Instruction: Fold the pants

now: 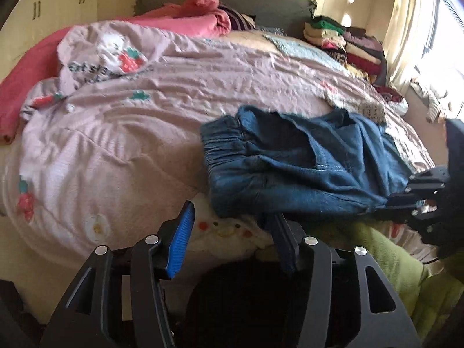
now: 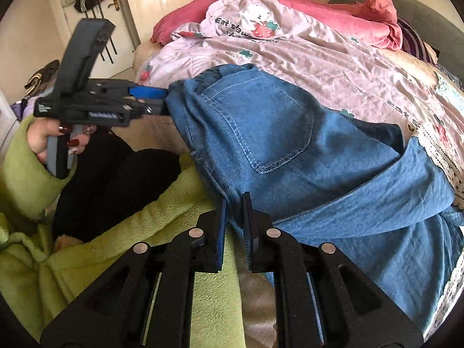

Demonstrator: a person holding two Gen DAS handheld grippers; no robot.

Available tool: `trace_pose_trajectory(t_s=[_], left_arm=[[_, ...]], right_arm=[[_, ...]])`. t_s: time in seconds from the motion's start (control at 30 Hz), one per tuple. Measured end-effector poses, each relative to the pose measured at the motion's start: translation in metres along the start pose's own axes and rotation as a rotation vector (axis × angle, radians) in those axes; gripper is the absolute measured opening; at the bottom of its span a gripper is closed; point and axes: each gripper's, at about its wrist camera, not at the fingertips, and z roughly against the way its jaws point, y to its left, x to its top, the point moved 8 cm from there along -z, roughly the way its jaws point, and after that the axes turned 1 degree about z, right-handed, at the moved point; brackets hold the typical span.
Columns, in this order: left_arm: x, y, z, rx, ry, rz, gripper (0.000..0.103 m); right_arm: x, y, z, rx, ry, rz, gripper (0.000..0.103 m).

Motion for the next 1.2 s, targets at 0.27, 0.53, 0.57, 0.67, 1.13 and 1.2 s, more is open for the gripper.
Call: trace_pose_trajectory(t_s=[0.27,0.53,0.57,0.67,1.13,1.2], left_arm=[[0.031,-0.028,0.023,-0.045,-0.085,0.027,0.048],[0.008,-0.065,-0.061,-0.040,0.112,-0.099,0.048],[0.005,-0.064,-0.065,-0.052,0.114,-0.088,0.048],[0.003,-0.062,-0.063,-0.060,0.099,-0.090,0.048],[0.000,-0.063,-0.063,-0.081,0.075,-0.083,0.048],[0.003,-0.061,-0.057,-0.085,0.065,-0.068,0.048]], right_arm=[[-0.006,0.000,-0.003,0.028,-0.001,-0.018,0.008],[-0.009,0.000,0.012,0.074,-0.024,-0.053,0.017],[-0.008,-0.003,0.018,0.070,-0.039,-0.060,0.018],[0.007,-0.016,0.027,0.039,-0.092,-0.099,0.023],[-0.003,-0.057,-0.036,-0.064,0.100,-0.262,0.046],[0.002,-0.057,-0.020,-0.067,0.056,-0.270,0.046]])
